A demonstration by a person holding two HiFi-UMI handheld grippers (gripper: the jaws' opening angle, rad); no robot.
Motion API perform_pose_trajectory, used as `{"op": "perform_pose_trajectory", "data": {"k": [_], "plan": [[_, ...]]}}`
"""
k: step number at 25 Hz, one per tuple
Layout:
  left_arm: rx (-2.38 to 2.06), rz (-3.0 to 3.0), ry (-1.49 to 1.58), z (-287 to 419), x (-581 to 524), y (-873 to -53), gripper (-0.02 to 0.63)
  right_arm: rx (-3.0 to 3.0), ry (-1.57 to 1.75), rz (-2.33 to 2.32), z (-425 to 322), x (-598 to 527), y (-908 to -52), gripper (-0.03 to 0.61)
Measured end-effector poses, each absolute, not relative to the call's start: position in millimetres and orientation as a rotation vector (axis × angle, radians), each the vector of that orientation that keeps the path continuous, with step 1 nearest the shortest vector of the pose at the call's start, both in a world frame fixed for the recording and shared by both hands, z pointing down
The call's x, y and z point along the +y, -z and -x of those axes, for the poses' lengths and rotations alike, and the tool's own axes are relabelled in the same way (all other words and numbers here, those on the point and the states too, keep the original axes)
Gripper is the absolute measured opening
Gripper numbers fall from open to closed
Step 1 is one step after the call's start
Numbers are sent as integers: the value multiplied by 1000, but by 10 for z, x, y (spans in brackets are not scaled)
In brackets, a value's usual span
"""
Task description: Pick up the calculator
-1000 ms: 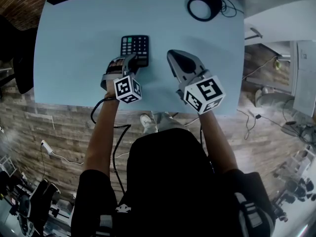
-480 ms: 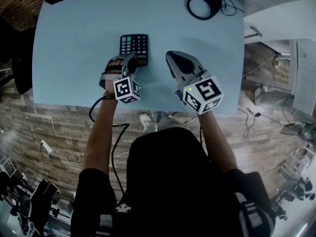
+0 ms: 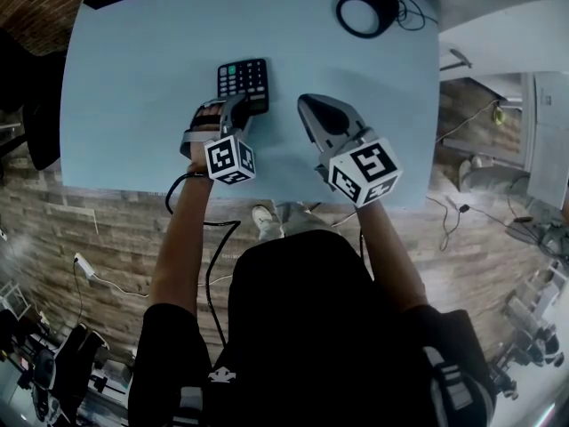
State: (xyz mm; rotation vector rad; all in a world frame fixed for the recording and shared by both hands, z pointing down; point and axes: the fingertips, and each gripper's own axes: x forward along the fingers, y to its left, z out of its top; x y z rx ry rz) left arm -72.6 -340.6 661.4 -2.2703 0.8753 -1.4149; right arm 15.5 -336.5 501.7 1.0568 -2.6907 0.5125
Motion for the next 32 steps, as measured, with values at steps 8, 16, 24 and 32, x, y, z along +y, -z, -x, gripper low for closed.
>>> {"op": "perform_pose_trajectory", "data": {"k": [8, 16, 24, 32], "plan": [[932, 2320, 1364, 738, -3452, -6488, 124, -2694, -507, -1051, -162, -3354, -4992, 5], [972, 2334, 1336, 802, -3466, -6332, 120, -2698, -498, -1038, -126, -3356, -4959, 5], [1103, 2400, 1239, 871, -3520, -6083, 118, -2708, -488, -1024, -63, -3331, -4915, 5], [1237, 2502, 1076, 875, -3543, -5807, 115, -2717, -476, -1020, -46, -3292, -4876, 5]]}}
